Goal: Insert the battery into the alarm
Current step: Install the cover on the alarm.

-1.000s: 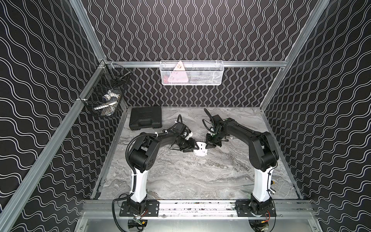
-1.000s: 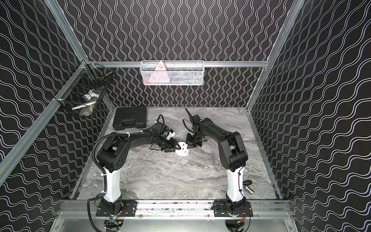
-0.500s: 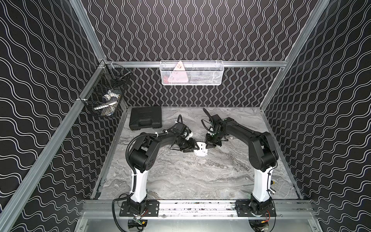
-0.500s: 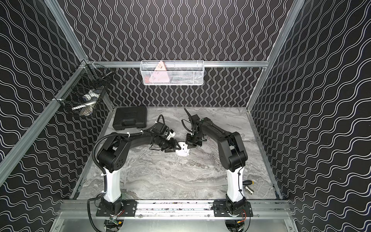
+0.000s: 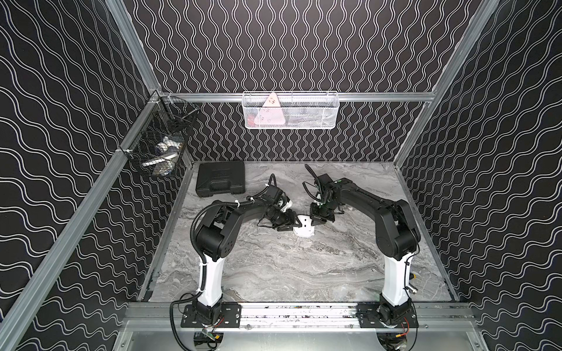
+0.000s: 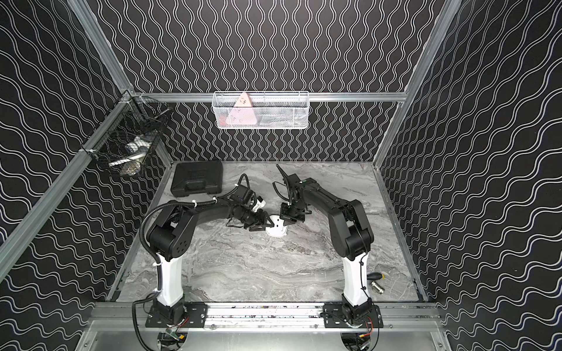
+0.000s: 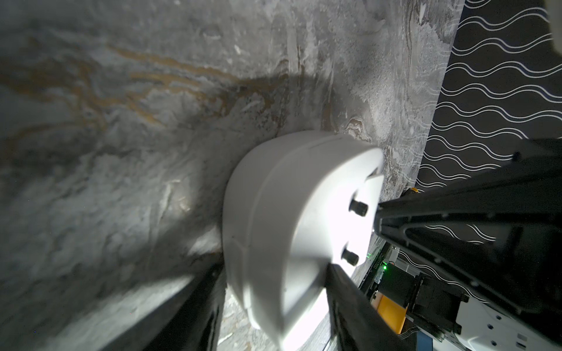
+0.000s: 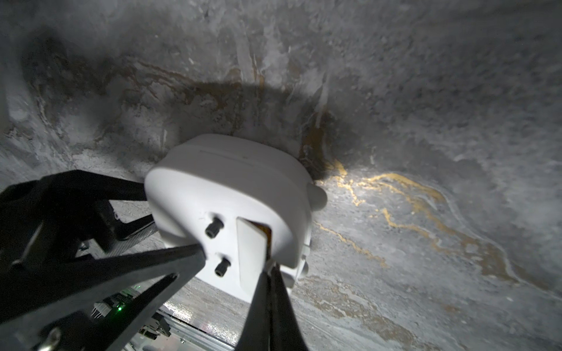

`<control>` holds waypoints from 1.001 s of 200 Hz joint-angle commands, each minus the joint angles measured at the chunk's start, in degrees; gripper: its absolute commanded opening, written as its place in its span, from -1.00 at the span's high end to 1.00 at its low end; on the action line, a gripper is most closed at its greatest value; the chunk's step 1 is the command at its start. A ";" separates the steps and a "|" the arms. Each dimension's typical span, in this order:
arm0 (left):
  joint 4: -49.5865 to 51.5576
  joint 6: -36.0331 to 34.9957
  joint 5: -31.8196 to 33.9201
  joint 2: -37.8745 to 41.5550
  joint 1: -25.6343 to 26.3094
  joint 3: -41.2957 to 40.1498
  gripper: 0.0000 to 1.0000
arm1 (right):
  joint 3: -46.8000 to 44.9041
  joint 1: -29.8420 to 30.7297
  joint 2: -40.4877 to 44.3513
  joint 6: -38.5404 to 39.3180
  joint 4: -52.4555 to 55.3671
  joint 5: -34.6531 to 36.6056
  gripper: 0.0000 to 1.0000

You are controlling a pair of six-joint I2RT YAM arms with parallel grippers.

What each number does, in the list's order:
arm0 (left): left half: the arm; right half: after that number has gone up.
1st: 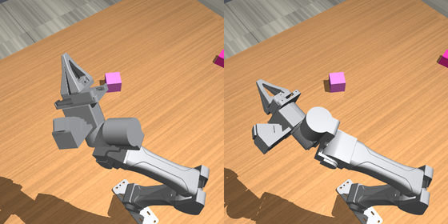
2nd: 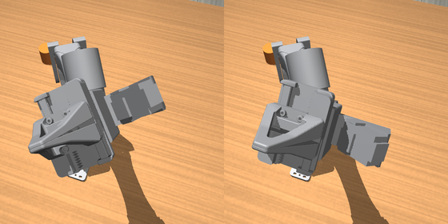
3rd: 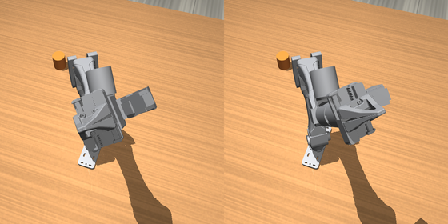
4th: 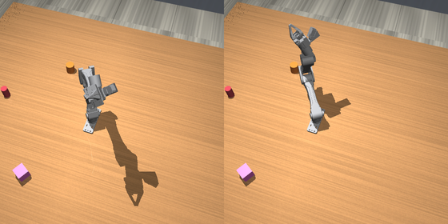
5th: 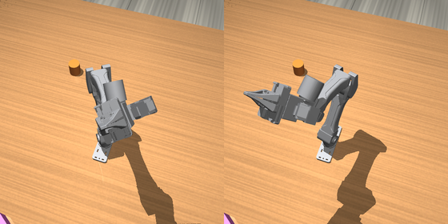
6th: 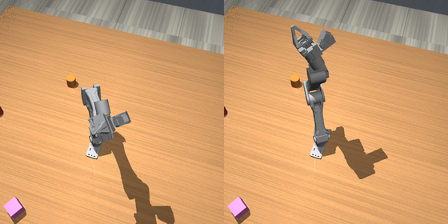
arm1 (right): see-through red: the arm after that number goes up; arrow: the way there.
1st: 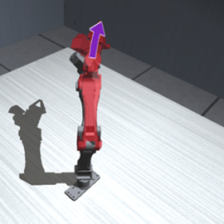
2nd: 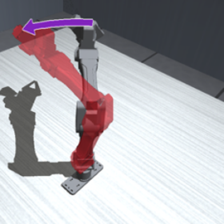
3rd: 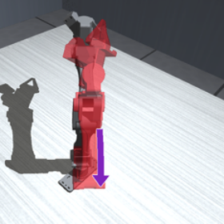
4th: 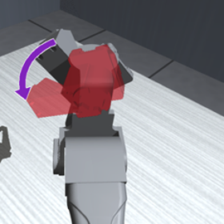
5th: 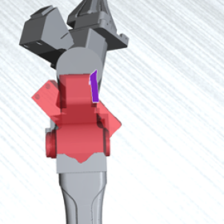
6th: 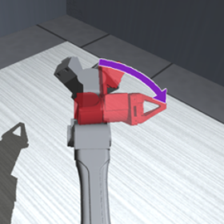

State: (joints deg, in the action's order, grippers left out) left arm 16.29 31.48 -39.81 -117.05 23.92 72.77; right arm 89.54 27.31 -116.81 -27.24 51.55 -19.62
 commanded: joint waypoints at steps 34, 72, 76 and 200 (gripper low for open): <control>4.45 0.23 3.34 -0.61 0.31 -0.50 -0.13 | -0.53 0.43 -0.74 -1.81 -1.00 -2.71 1.00; 4.71 0.06 3.47 -0.59 0.33 -0.44 -0.13 | 0.02 0.39 -1.38 -1.85 -0.42 -2.03 0.92; 4.71 0.02 3.43 -0.63 0.33 -0.50 -0.13 | 0.03 0.37 -1.23 -1.89 -0.45 -1.96 0.89; 4.41 0.33 3.34 -0.53 0.33 -0.53 -0.13 | 0.64 -0.02 1.99 -1.08 2.22 1.51 0.36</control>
State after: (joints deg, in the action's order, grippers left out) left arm 16.25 31.55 -40.01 -117.05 23.97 72.75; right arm 89.67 27.35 -116.75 -28.91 52.03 -19.90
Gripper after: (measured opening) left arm 0.566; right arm 0.304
